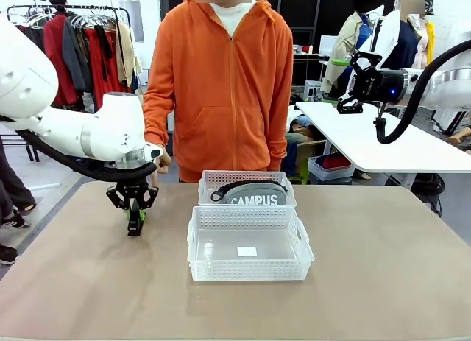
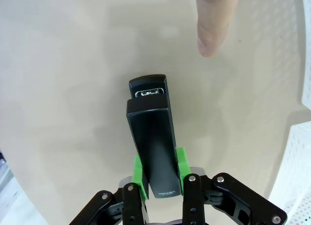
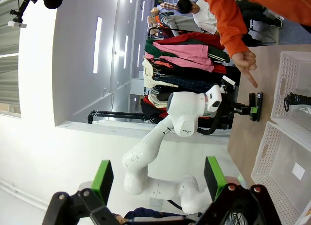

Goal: Distribute items into two baskets.
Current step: Pick up the Stapler that the person points to.

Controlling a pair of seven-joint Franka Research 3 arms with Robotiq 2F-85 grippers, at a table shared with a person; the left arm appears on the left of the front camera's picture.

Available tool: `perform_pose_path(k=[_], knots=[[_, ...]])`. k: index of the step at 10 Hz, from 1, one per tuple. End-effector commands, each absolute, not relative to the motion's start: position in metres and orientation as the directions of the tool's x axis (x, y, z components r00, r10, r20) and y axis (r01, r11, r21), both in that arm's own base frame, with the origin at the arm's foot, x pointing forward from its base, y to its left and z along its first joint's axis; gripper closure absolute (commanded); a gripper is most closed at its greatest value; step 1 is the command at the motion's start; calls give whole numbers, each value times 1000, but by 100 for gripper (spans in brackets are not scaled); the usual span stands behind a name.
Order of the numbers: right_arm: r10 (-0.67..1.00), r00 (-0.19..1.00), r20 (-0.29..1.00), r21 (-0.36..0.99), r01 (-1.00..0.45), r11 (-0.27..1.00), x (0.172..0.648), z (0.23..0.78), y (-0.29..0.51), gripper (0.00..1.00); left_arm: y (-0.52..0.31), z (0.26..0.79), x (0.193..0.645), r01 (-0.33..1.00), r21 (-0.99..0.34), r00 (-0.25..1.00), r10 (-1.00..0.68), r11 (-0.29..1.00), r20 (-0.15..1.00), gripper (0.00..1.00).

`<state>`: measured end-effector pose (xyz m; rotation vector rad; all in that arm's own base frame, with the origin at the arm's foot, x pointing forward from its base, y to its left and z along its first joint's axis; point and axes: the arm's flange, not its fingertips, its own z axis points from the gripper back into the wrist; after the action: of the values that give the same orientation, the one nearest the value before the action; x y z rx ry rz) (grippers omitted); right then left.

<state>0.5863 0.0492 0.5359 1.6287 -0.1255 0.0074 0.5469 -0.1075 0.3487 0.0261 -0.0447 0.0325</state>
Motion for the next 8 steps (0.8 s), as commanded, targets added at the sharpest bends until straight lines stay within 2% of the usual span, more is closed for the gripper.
perform_pose_path(k=[1, 6, 8], knots=[[-88, 993, 73, 995, -79, -65, 586, 538, 49, 0, -94, 383, 539, -40, 44, 998, 39, 998, 43, 100], [-88, 993, 73, 995, -79, -65, 586, 538, 49, 0, -66, 478, 536, 30, -35, 996, -27, 999, 80, 100], [-88, 993, 73, 995, -79, -65, 586, 538, 49, 0, -56, 523, 539, 58, -32, 990, -53, 998, 129, 100]])
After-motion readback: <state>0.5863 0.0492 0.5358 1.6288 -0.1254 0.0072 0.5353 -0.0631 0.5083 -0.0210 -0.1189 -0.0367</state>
